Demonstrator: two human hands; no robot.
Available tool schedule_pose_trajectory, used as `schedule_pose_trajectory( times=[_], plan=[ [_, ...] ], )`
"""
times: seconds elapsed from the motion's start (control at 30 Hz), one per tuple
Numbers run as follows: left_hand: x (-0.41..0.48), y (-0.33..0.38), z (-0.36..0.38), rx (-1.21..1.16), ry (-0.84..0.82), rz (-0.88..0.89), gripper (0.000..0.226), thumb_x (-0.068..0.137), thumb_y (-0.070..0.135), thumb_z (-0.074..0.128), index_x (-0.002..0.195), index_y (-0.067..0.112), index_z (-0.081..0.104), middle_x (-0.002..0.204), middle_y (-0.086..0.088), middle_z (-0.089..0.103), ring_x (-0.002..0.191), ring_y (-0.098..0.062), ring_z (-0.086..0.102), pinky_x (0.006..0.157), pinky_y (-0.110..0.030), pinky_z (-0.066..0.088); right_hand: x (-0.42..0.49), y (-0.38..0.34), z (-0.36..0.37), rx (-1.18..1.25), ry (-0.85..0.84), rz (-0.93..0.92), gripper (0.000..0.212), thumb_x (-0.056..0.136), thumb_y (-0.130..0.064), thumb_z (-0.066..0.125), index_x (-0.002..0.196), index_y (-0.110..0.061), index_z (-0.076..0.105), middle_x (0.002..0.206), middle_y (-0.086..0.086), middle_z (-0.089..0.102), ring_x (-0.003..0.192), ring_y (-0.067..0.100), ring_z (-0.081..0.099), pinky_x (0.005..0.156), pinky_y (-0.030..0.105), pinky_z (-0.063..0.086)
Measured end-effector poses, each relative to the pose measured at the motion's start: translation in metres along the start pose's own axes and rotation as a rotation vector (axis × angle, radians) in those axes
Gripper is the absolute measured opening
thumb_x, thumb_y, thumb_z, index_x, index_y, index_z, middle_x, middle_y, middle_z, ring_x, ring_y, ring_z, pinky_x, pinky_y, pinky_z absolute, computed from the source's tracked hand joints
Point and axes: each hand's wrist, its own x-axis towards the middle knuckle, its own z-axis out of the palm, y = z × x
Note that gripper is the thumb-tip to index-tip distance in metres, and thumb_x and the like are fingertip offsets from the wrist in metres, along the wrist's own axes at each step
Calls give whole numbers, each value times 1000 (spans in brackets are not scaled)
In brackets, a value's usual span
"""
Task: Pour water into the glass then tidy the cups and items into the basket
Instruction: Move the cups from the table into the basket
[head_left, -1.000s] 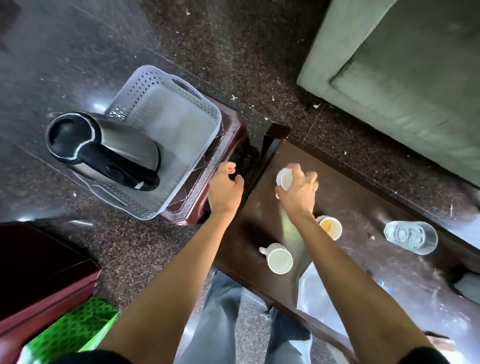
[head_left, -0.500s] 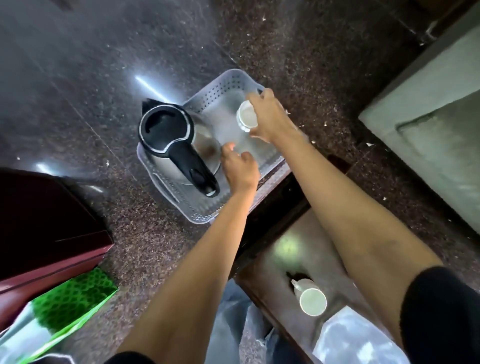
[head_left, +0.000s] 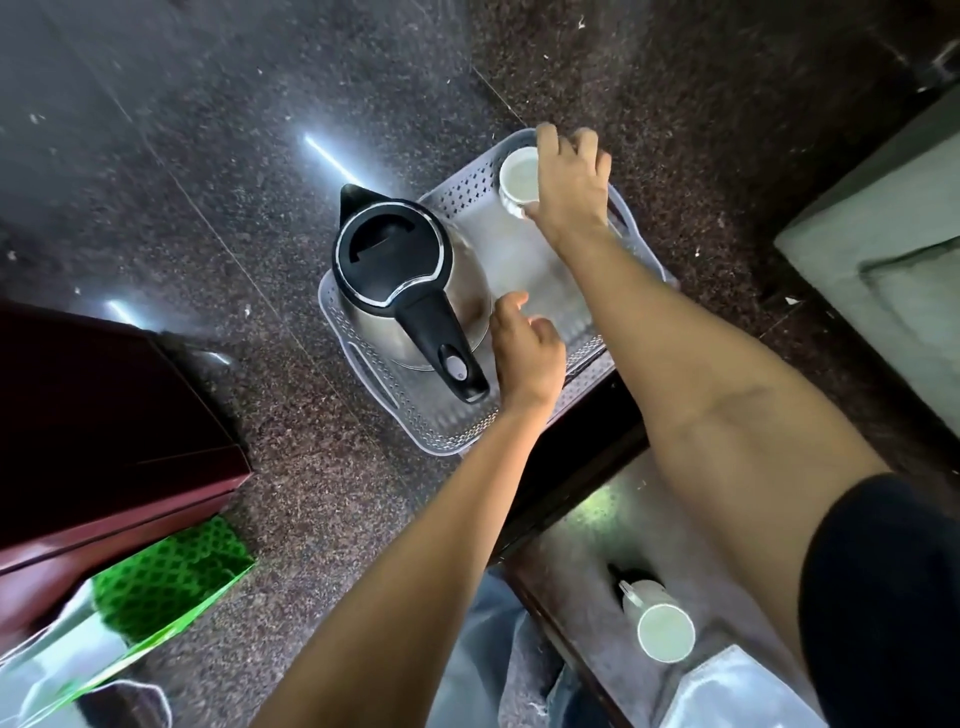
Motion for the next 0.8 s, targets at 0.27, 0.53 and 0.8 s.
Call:
schedule_pose_trajectory(
  times=[0.27, 0.53, 0.8],
  plan=[
    [-23, 7, 0, 112, -18, 215, 30, 89, -3, 43, 118, -2, 49, 120, -18, 51, 106, -23, 53, 85, -14, 32, -75, 33, -20, 305, 250, 64, 62, 81, -39, 65, 132, -9, 46, 135, 14, 47, 120, 32, 42, 100, 41, 35],
    [-117, -30, 35, 279, -291, 424, 24, 92, 5, 45, 115, 3, 52, 116, -11, 54, 103, -13, 51, 94, -24, 39, -274, 134, 10, 115, 168, 691, 72, 76, -46, 69, 133, -8, 43, 134, 21, 42, 112, 40, 46, 96, 47, 39],
    [-207, -73, 64, 451, -574, 331, 27, 97, 18, 43, 121, 9, 49, 125, -8, 48, 107, -21, 58, 90, -34, 49, -426, 195, 36, 92, -401, 1079, 111, 68, -50, 80, 151, -27, 9, 155, 26, 6, 140, 52, 11, 112, 65, 11]
  ],
)
